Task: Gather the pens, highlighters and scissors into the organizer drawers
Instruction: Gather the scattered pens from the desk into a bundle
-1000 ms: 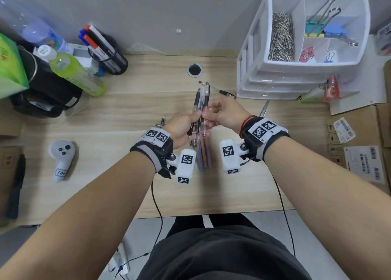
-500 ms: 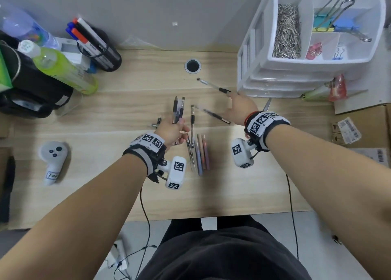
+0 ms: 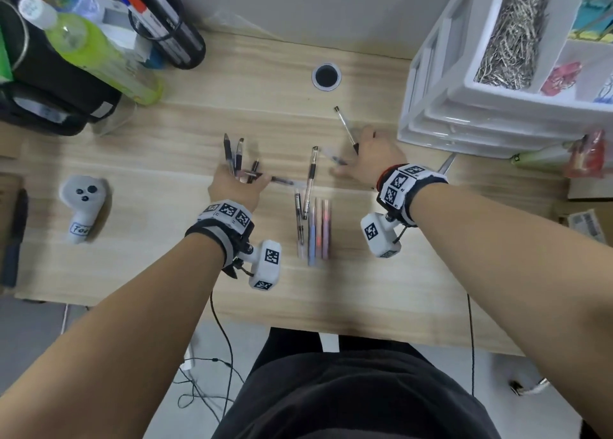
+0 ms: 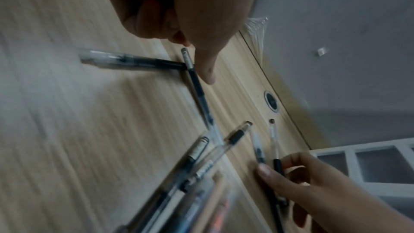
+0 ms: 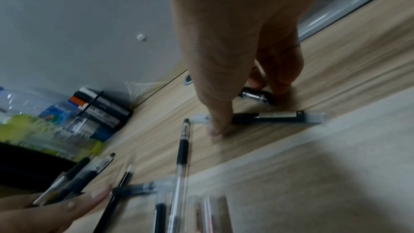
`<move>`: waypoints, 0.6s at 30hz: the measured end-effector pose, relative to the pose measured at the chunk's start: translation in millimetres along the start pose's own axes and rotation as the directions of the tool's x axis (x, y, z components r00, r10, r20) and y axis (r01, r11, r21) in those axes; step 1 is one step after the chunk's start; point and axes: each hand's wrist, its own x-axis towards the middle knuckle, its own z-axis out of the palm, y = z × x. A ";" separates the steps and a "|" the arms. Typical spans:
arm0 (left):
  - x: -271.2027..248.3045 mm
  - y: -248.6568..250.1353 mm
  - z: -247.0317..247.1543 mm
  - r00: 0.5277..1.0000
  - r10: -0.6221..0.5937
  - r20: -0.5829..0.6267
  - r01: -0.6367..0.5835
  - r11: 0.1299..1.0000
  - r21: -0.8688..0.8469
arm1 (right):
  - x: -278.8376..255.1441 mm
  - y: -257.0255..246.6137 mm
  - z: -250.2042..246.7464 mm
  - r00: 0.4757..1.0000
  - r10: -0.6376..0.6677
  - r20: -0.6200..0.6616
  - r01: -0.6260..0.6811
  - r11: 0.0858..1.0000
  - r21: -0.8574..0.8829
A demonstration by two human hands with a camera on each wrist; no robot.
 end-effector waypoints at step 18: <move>13.4 -9.5 0.2 0.996 -0.046 0.082 0.047 0.999 -0.005 | 1.6 -64.9 16.3 0.985 0.052 0.167 -0.087 0.973 0.212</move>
